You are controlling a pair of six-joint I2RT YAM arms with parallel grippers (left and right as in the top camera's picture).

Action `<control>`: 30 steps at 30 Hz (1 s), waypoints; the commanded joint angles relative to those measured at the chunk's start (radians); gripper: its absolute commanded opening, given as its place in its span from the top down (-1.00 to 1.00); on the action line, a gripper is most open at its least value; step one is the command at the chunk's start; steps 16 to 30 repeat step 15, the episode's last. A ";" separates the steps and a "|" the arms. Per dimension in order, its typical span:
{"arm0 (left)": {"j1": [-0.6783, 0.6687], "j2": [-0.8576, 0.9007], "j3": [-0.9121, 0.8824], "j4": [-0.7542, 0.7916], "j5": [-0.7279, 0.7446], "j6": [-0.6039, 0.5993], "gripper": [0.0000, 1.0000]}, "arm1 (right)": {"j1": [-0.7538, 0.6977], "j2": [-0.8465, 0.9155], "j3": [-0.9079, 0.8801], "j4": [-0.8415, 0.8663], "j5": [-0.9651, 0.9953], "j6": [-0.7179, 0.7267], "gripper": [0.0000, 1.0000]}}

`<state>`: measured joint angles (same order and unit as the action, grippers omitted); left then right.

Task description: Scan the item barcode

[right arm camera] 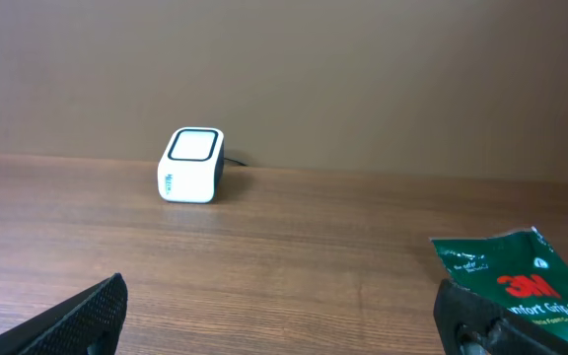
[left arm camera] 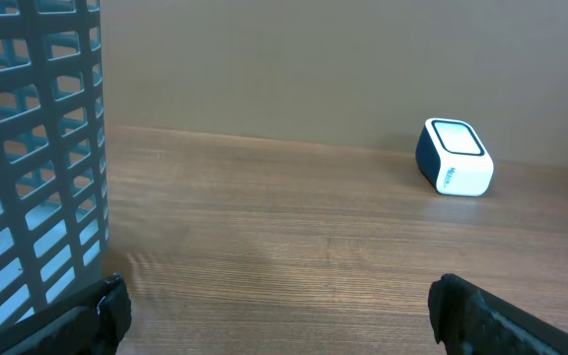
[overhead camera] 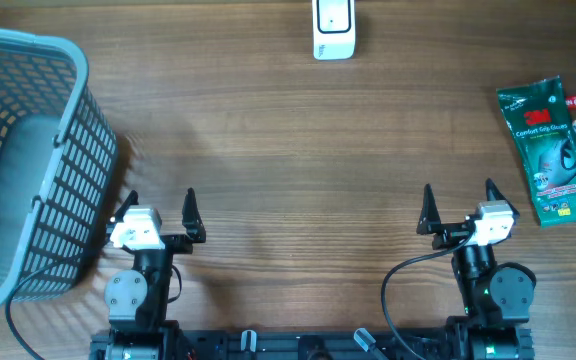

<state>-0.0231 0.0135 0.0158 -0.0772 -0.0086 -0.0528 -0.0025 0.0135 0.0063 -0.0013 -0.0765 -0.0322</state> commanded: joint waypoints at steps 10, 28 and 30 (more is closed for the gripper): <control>0.008 -0.009 -0.010 0.003 0.012 0.019 -1.00 | 0.005 -0.009 -0.001 0.002 0.016 -0.018 -0.99; 0.008 -0.009 -0.010 0.003 0.012 0.019 -1.00 | 0.005 -0.009 -0.001 0.002 0.016 -0.018 -0.99; 0.008 -0.009 -0.010 0.003 0.012 0.019 -1.00 | 0.005 -0.009 -0.001 0.002 0.016 -0.018 -0.99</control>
